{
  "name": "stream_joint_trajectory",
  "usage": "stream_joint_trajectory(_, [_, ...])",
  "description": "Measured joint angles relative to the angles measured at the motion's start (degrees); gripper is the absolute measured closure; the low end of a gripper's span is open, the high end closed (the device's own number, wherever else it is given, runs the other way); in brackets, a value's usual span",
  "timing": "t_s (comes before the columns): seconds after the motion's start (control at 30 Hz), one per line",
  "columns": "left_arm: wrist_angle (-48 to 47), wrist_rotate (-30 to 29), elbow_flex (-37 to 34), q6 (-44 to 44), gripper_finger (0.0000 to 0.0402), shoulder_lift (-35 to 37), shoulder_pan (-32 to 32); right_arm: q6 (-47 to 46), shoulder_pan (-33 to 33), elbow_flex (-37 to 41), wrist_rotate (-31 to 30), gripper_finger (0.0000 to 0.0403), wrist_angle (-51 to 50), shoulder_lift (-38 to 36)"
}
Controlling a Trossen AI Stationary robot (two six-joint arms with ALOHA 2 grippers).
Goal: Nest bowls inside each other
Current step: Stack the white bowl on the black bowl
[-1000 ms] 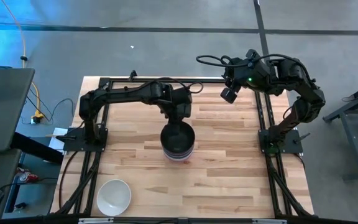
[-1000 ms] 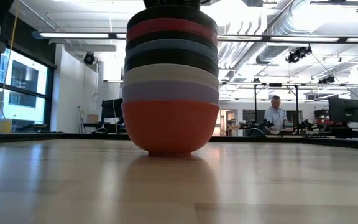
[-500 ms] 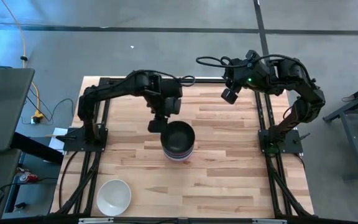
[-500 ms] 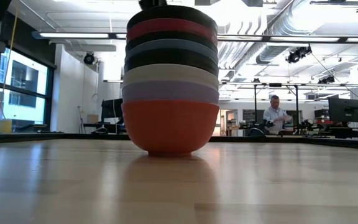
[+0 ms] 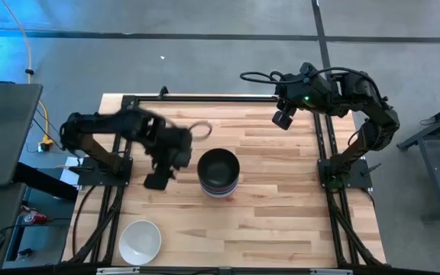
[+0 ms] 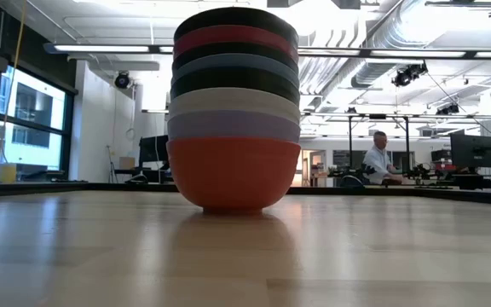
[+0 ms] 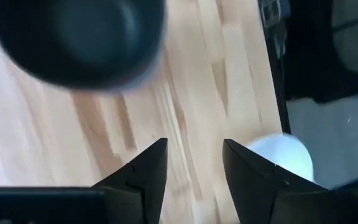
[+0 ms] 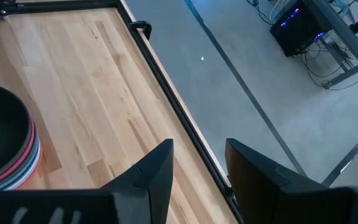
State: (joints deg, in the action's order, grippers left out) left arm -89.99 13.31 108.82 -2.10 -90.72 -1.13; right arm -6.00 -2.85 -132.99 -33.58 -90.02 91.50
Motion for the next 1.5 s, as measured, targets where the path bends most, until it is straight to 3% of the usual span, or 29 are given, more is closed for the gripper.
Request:
stream_joint_trajectory(0.33, [3.43,-3.27,-22.07,13.54,0.0266,5.01,-10.98,-0.54,0.00,0.00,0.26,0.0263,0.01,0.20])
stream_joint_trajectory(0.67, [13.41,-2.30,-36.30,20.36,0.0266,5.25,-17.40,-0.50,0.00,0.00,3.14,0.0263,0.07,1.22])
stream_joint_trajectory(1.5, [36.42,-1.98,-48.89,32.77,0.0266,5.36,-31.73,0.46,0.00,0.00,5.13,0.0263,0.29,1.58])
